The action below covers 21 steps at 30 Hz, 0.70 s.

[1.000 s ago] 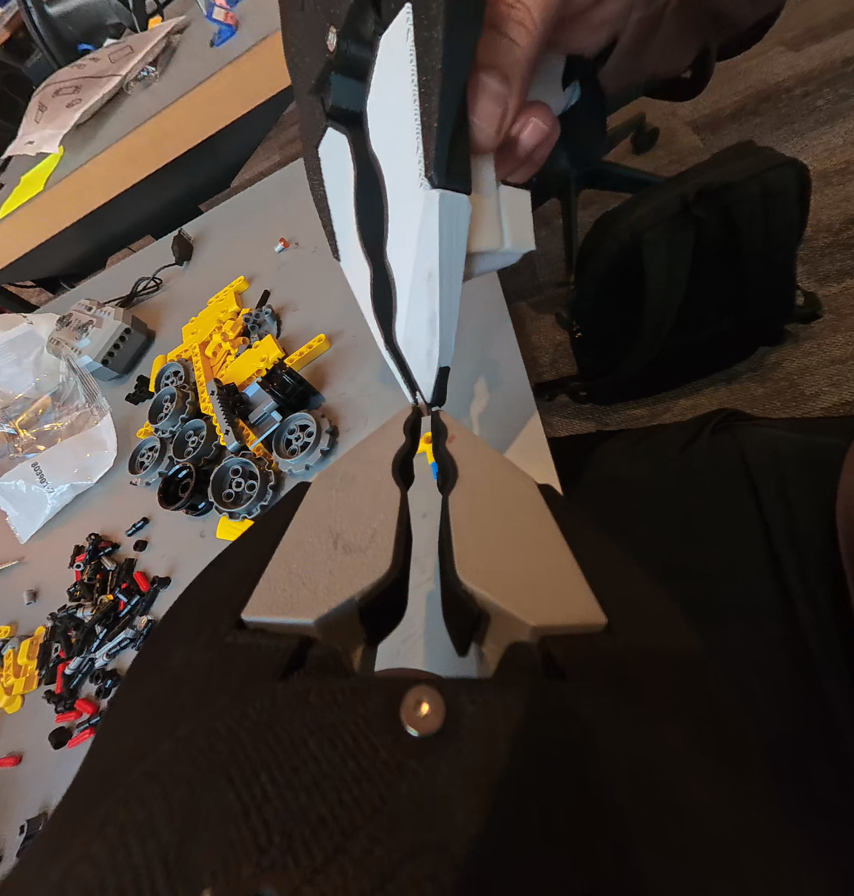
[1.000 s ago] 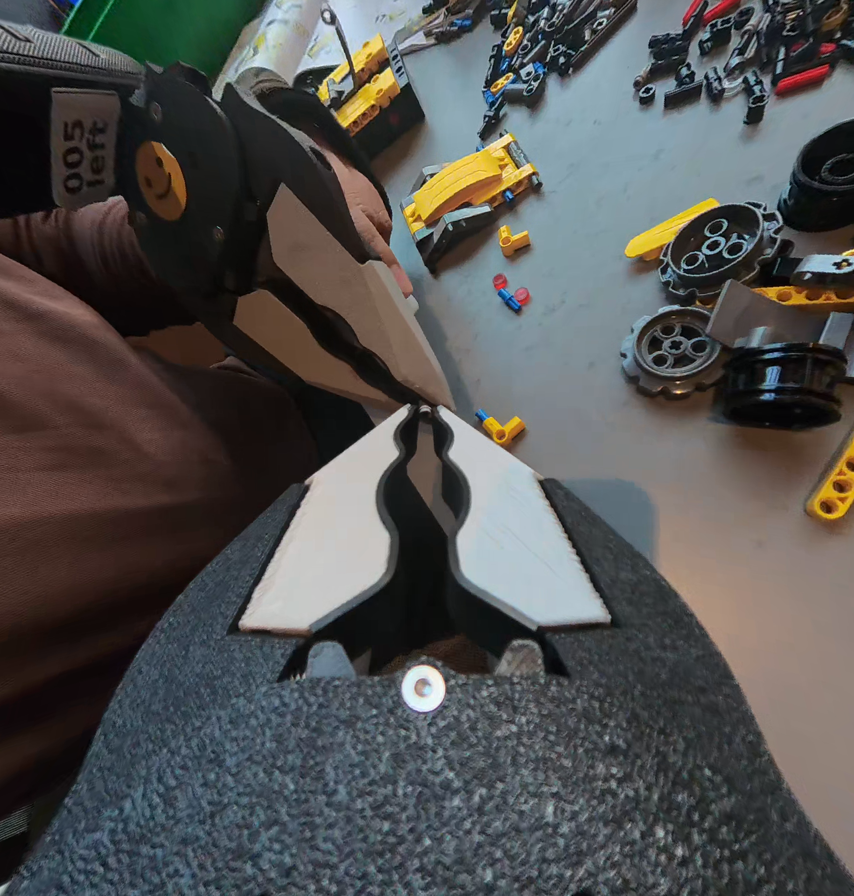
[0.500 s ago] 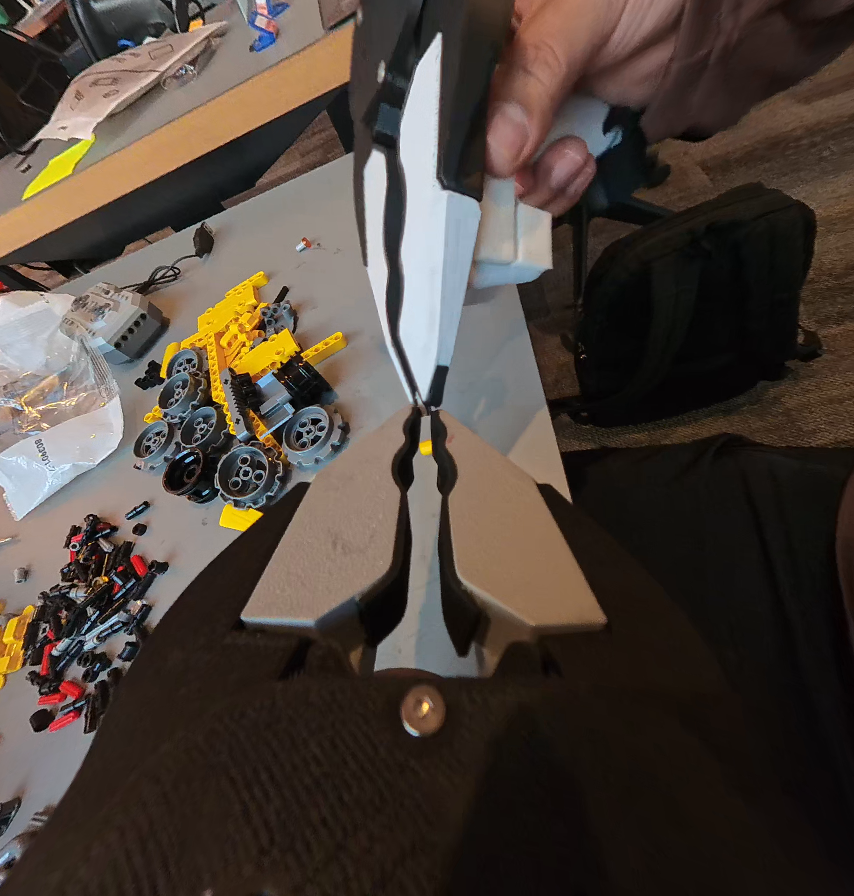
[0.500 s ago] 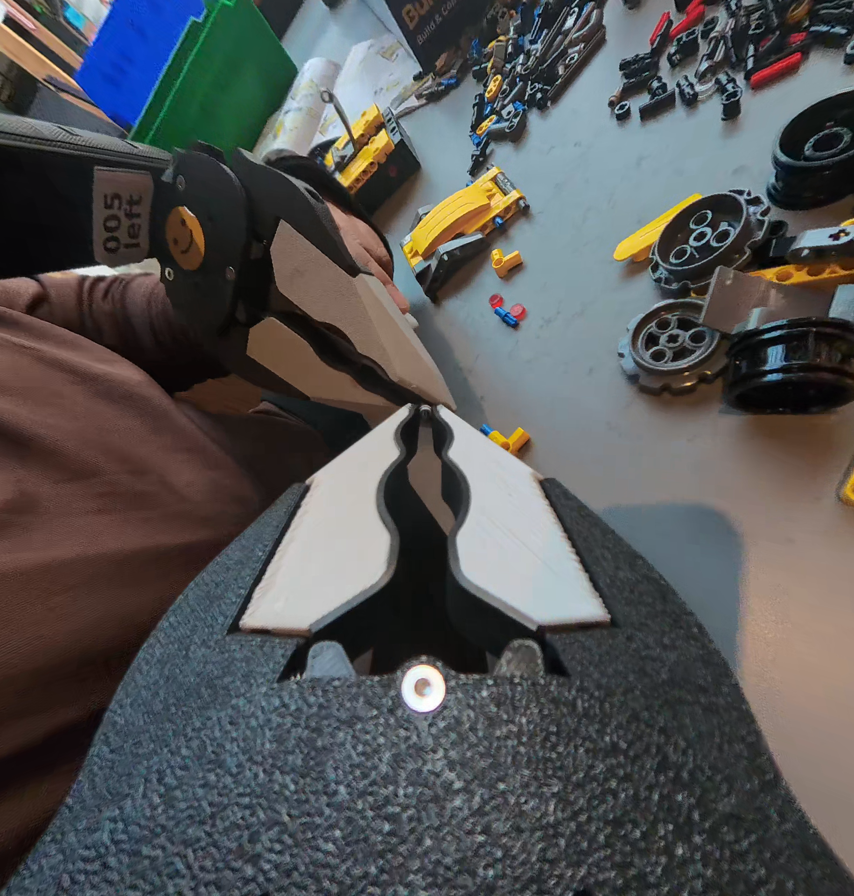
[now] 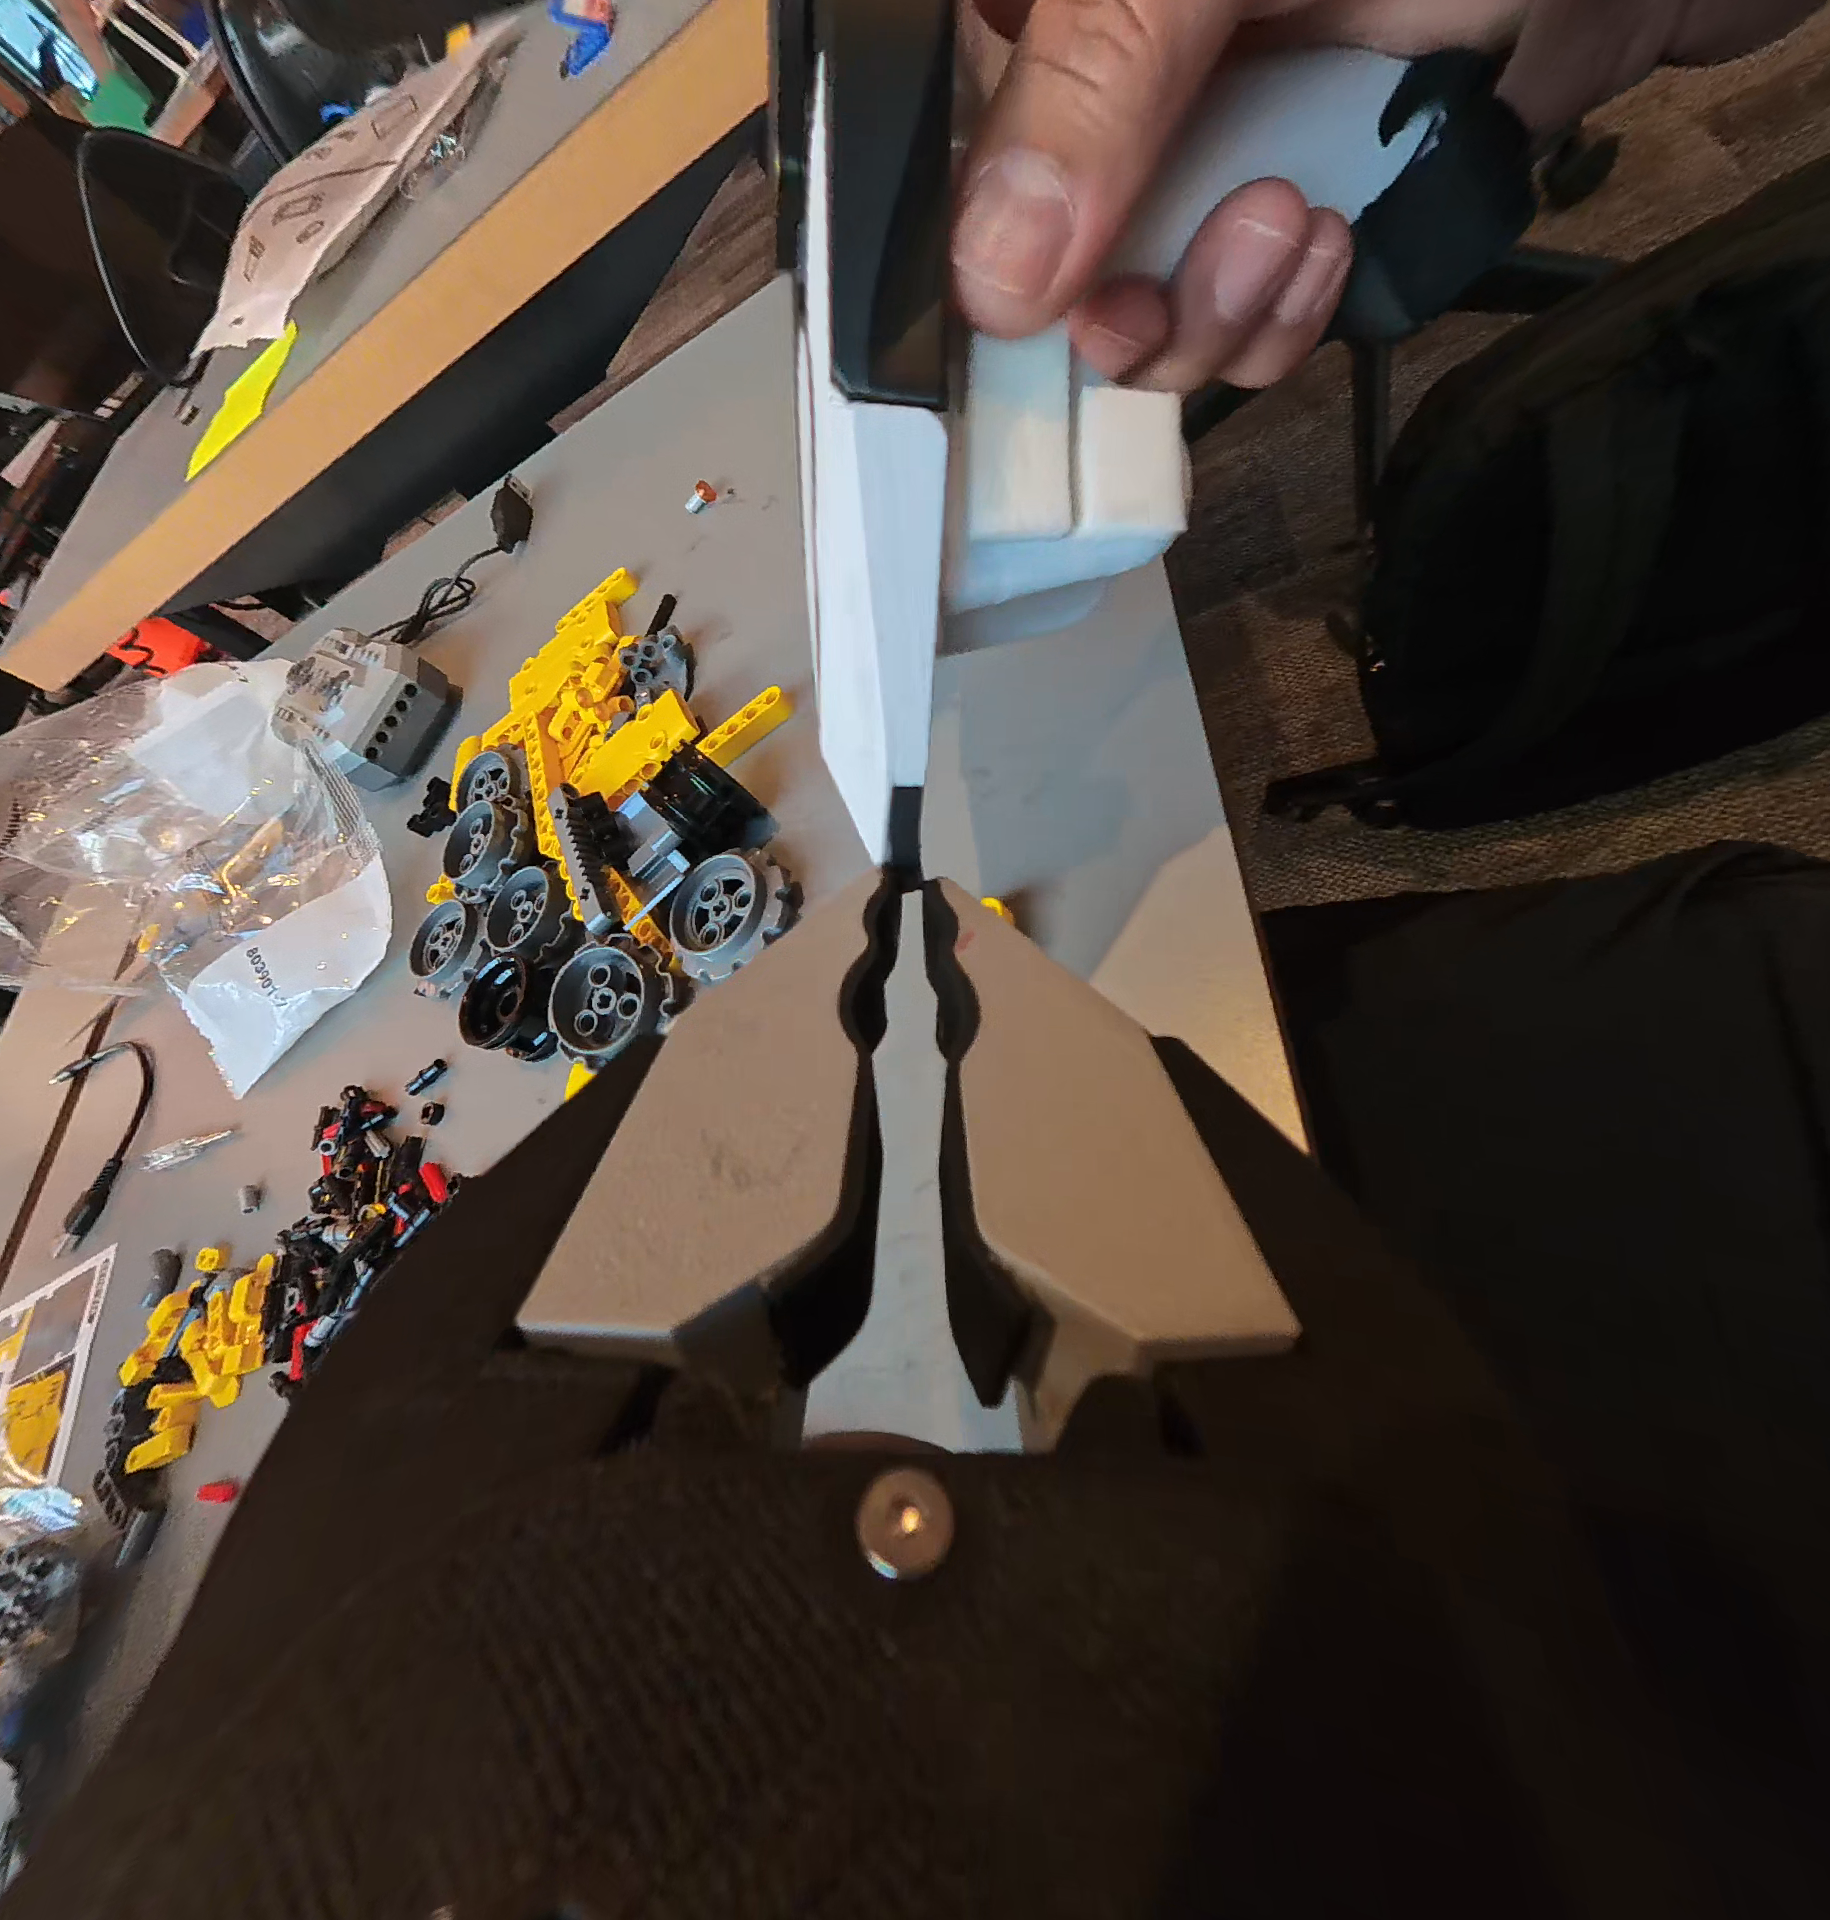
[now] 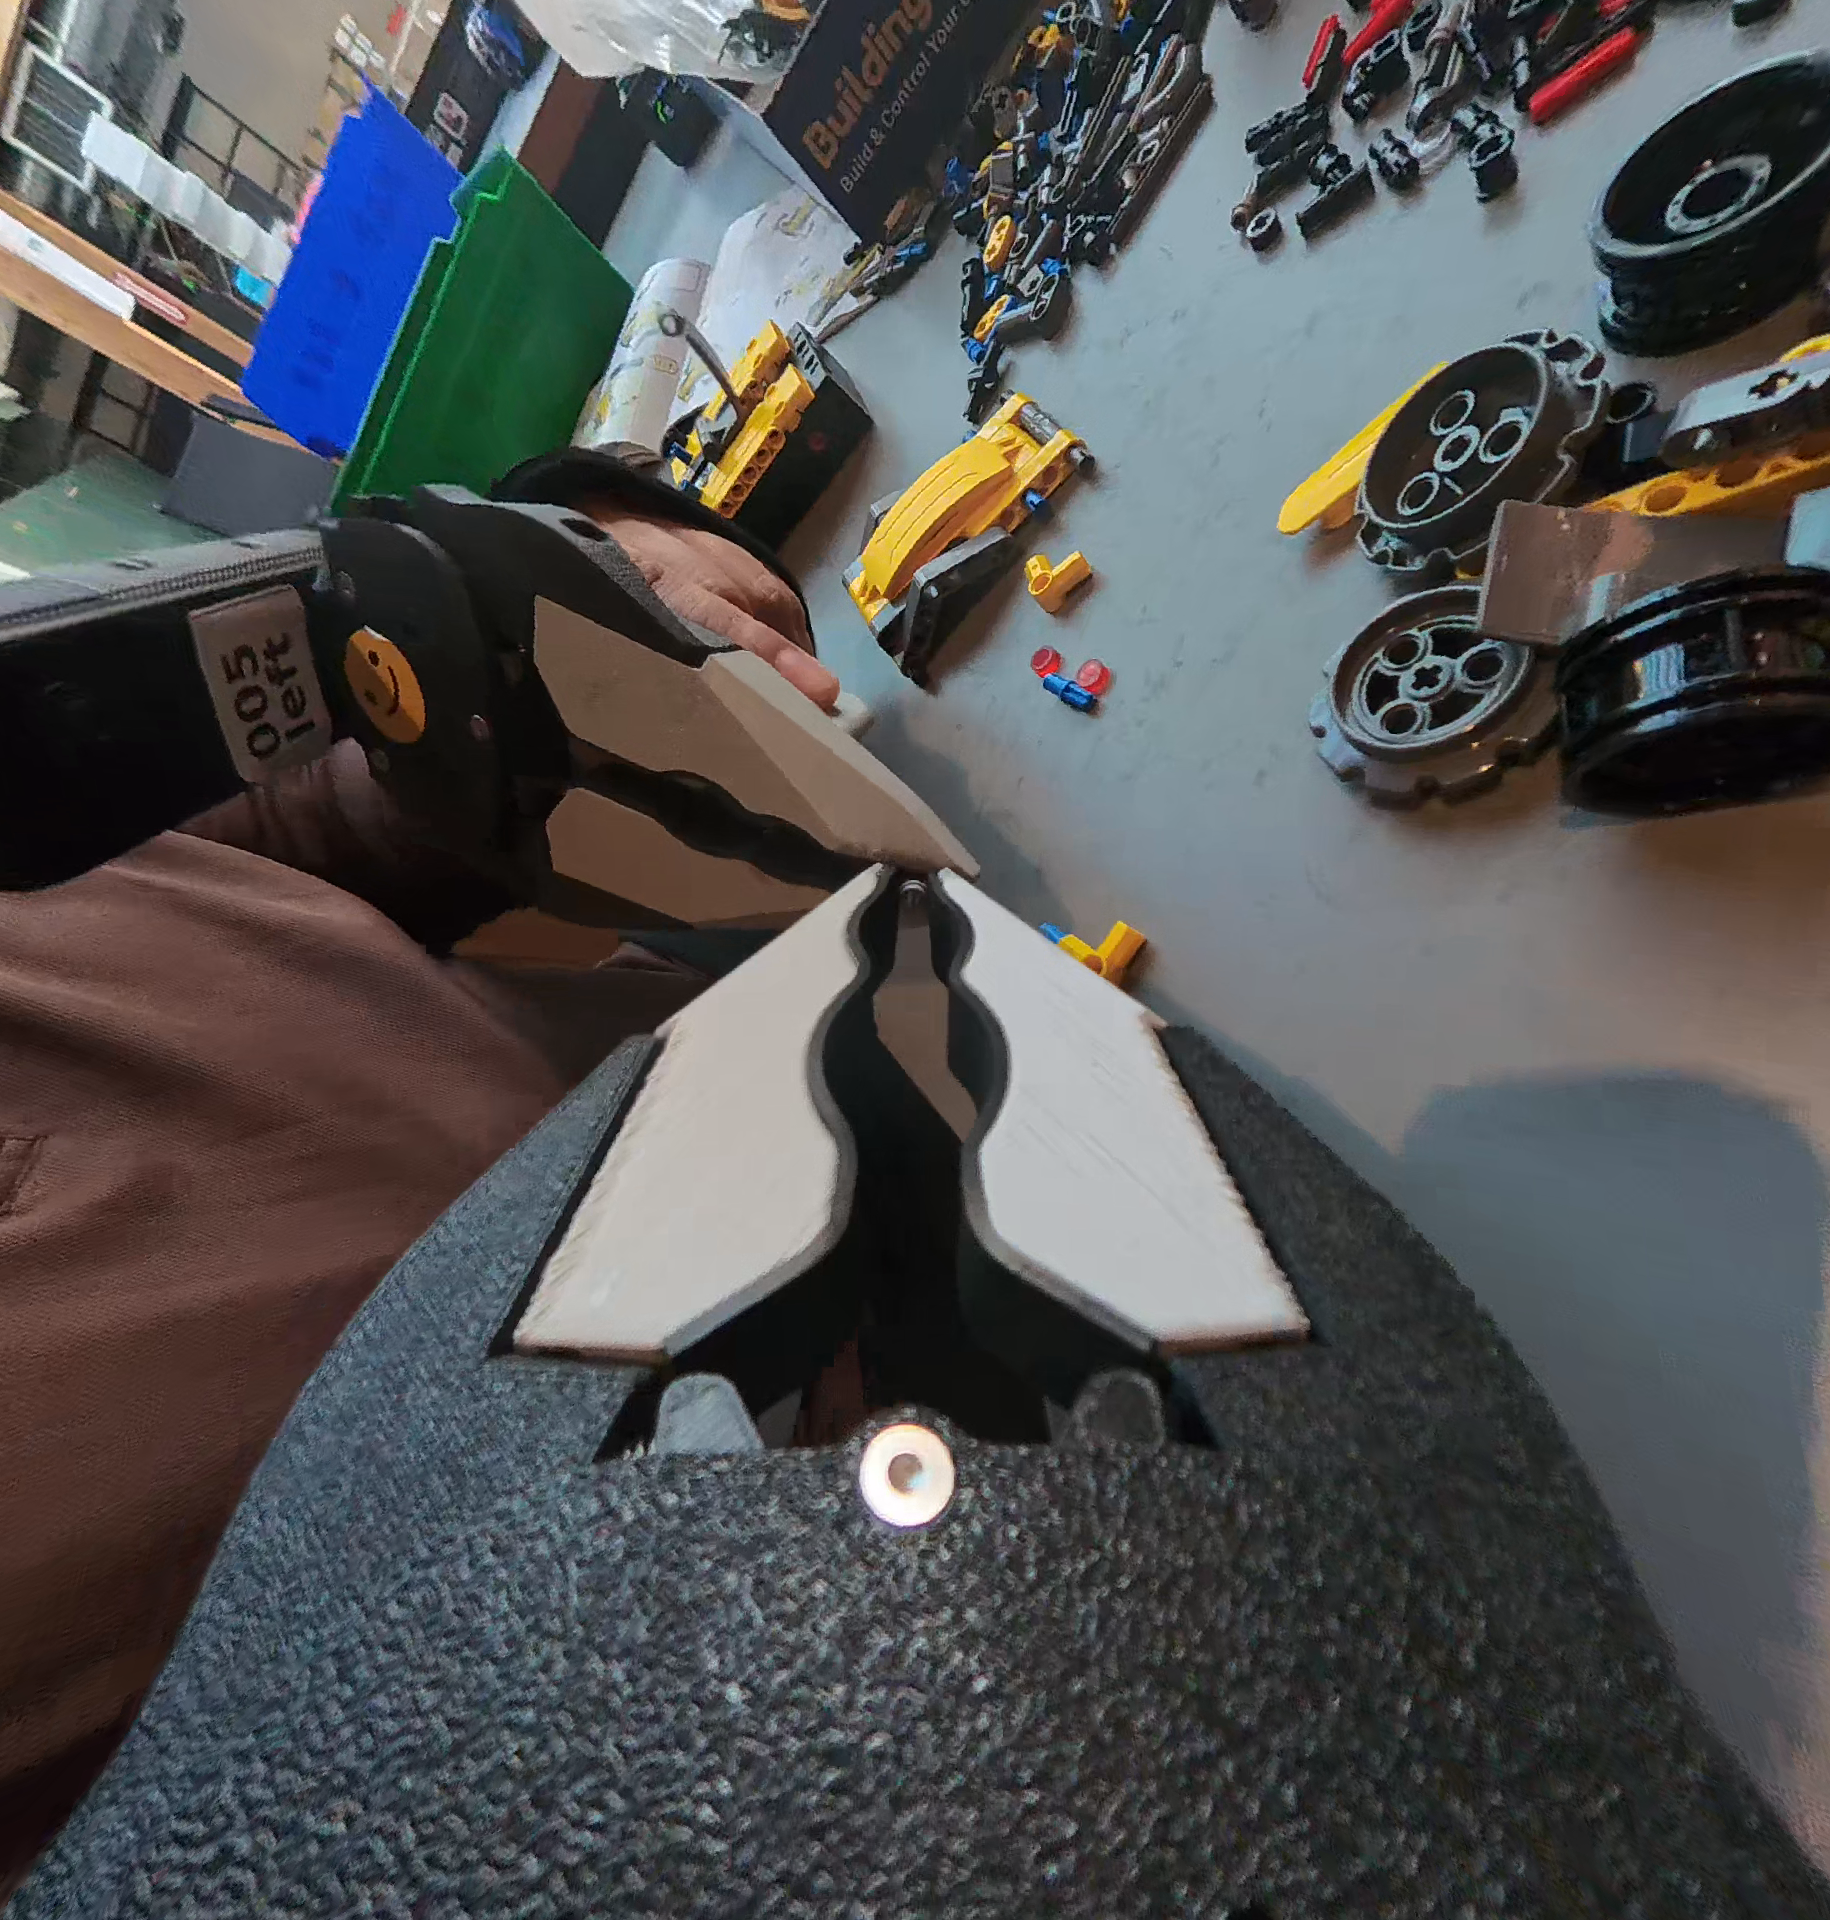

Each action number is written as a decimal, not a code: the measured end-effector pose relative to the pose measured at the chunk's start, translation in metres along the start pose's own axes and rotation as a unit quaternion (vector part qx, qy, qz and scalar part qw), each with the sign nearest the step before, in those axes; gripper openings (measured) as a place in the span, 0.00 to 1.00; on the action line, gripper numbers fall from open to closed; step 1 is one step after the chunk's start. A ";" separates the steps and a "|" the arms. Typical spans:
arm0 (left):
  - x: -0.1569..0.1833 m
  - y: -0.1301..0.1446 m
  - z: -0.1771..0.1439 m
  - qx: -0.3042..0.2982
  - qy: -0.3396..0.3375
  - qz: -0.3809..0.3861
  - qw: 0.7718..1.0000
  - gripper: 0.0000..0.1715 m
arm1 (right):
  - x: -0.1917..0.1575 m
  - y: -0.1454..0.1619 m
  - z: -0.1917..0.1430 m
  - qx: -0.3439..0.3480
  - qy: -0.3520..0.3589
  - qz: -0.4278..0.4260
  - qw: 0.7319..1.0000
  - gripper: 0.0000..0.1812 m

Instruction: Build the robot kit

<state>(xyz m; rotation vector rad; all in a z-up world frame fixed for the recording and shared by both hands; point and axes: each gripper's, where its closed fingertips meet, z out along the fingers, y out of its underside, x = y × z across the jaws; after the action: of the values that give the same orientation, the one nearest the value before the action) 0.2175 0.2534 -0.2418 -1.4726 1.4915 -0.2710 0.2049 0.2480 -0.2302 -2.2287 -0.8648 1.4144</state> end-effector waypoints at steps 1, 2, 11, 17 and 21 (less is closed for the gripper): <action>0.000 0.000 0.000 0.001 0.001 -0.002 1.000 0.00 | 0.000 0.000 0.000 -0.004 0.011 -0.018 1.000 0.02; 0.000 0.000 0.000 0.002 0.004 -0.007 1.000 0.00 | 0.001 0.000 0.000 -0.009 0.022 -0.037 0.999 0.02; 0.015 0.028 0.001 -0.052 0.112 -0.136 0.983 0.11 | 0.024 0.016 0.000 -0.111 0.123 -0.226 0.960 0.02; 0.021 0.033 0.012 -0.081 0.133 -0.131 0.979 0.11 | 0.038 0.022 0.002 -0.168 0.156 -0.314 0.921 0.02; 0.022 0.029 0.018 -0.085 0.146 -0.118 0.979 0.07 | 0.036 0.025 0.002 -0.187 0.147 -0.339 0.910 0.02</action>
<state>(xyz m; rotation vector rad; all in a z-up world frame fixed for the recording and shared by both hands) 0.2169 0.2496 -0.2823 -1.8121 1.6018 -0.5327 0.2220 0.2531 -0.2706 -1.9843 -1.6867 0.6086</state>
